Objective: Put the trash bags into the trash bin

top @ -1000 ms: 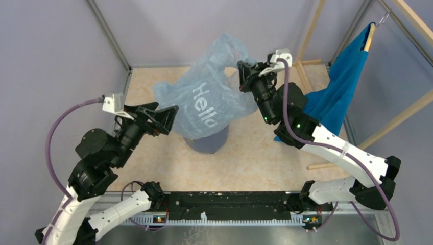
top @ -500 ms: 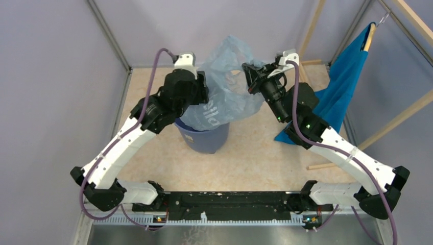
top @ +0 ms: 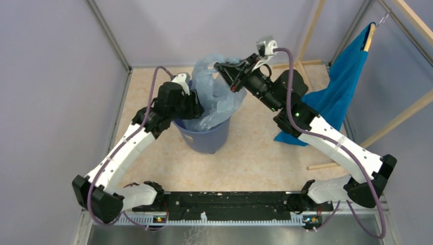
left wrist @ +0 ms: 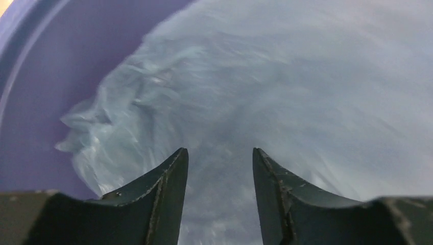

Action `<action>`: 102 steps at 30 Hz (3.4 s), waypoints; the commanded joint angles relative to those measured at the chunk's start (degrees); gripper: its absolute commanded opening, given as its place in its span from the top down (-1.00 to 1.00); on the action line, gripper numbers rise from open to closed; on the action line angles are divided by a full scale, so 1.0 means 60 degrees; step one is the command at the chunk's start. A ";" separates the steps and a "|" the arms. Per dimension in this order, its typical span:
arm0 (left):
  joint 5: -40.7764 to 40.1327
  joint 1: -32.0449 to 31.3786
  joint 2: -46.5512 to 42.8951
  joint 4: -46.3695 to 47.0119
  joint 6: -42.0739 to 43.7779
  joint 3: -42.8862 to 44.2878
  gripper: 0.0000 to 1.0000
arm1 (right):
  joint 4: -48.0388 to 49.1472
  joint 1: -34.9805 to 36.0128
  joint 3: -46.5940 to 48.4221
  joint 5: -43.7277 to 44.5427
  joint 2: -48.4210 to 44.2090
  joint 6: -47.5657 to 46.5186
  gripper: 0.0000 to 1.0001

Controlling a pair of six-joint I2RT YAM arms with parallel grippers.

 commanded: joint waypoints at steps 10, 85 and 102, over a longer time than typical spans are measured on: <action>-0.1452 -0.0045 -0.3948 -0.1247 0.1640 0.0340 -0.75 | -0.1207 -0.0014 0.0637 -0.2120 0.2132 0.1627 1.00; 0.2198 -0.0043 -0.2117 0.1488 0.0497 0.1332 1.00 | -0.4071 -0.0016 -0.1224 0.0326 -0.1306 0.0763 -0.46; -0.1989 -0.0027 -0.3454 -0.1112 0.0223 0.0835 1.00 | -0.6002 -0.0016 -0.1711 0.3932 -0.2430 -0.1423 0.68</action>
